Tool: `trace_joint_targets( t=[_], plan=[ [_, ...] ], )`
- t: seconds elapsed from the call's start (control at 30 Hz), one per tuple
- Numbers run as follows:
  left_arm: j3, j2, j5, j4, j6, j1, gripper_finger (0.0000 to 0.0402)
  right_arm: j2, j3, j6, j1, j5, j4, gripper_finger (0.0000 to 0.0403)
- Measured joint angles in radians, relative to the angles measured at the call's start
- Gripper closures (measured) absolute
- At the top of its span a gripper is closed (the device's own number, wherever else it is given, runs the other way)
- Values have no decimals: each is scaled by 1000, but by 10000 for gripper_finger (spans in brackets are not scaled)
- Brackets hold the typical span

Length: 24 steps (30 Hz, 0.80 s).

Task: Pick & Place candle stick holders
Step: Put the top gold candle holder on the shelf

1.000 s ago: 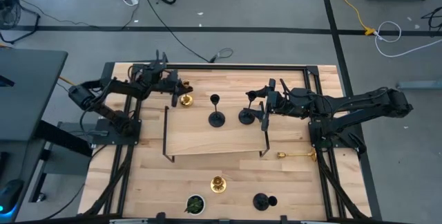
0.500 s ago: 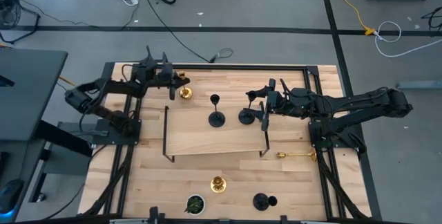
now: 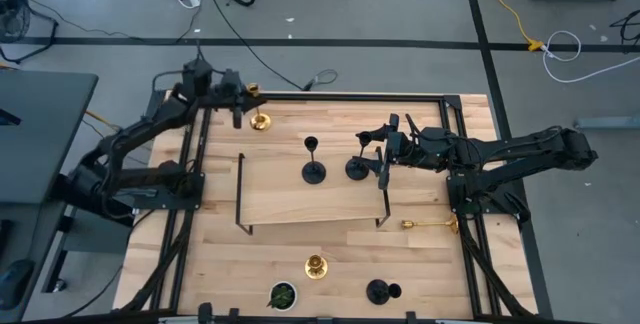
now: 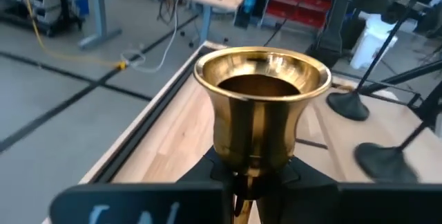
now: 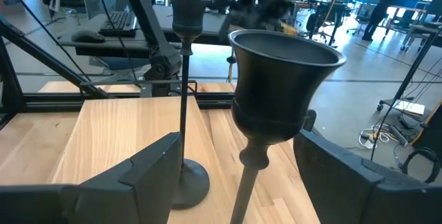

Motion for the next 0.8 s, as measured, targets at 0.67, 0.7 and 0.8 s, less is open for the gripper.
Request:
trace_joint_targets(
  t=[0.67,0.7,0.8],
  plan=[
    [215,-285,-119,-391,-96,-311,376,0,0,8,0,0,0,124],
    [215,-295,-141,-401,-105,-339,376,0,0,8,0,0,0,124],
    [215,-322,-213,-422,-120,-423,376,0,0,8,0,0,0,124]
  ],
)
